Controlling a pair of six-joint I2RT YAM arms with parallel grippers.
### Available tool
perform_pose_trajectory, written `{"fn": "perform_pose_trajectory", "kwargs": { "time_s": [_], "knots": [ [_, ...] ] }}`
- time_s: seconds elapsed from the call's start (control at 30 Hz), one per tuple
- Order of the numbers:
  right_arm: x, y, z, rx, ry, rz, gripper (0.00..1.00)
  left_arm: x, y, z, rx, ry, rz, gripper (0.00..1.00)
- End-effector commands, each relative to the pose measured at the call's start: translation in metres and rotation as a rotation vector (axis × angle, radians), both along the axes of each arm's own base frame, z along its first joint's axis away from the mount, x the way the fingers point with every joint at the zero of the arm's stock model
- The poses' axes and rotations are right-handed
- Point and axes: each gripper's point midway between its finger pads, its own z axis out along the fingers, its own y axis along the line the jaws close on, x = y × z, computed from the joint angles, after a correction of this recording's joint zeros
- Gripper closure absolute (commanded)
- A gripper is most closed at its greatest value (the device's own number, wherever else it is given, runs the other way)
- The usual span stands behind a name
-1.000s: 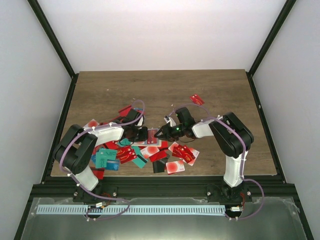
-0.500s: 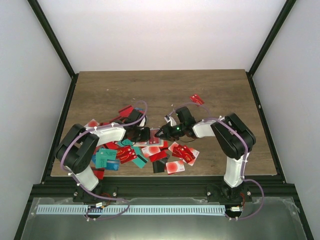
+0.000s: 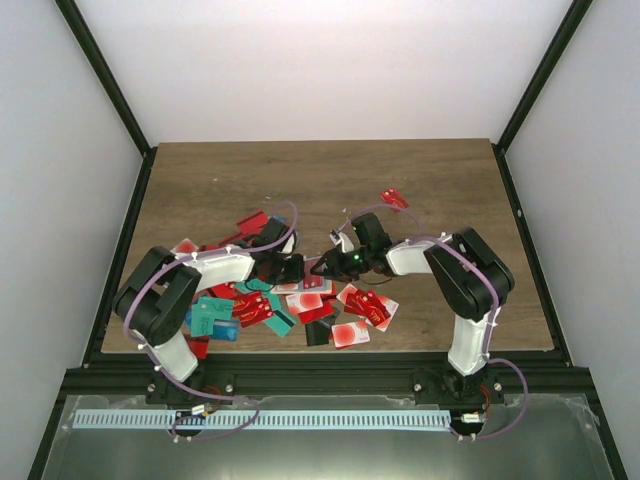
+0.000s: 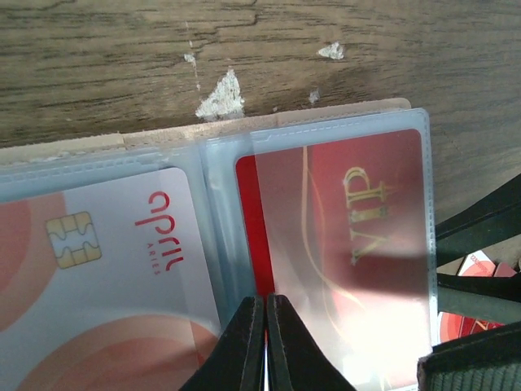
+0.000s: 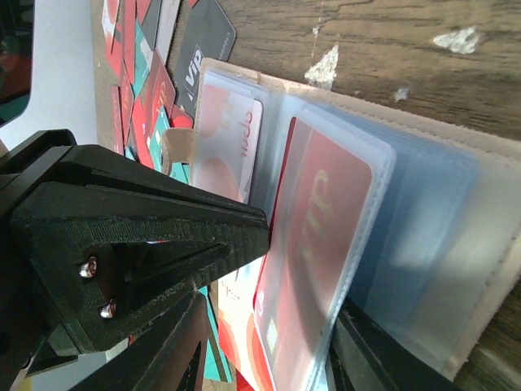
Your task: Put the credit cards into the card holder
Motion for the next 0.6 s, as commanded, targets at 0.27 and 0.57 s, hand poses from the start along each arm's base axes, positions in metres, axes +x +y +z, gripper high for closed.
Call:
{"fn": "perform_pose_trajectory", "kwargs": {
  "time_s": [0.27, 0.57],
  "knots": [
    [0.01, 0.016, 0.03, 0.031, -0.061, 0.025, 0.59, 0.012, 0.014, 0.035, 0.038, -0.098, 0.076, 0.92],
    [0.007, 0.041, 0.035, 0.027, -0.061, 0.055, 0.59, 0.009, 0.044, 0.055, 0.075, -0.155, 0.147, 0.9]
  ]
}}
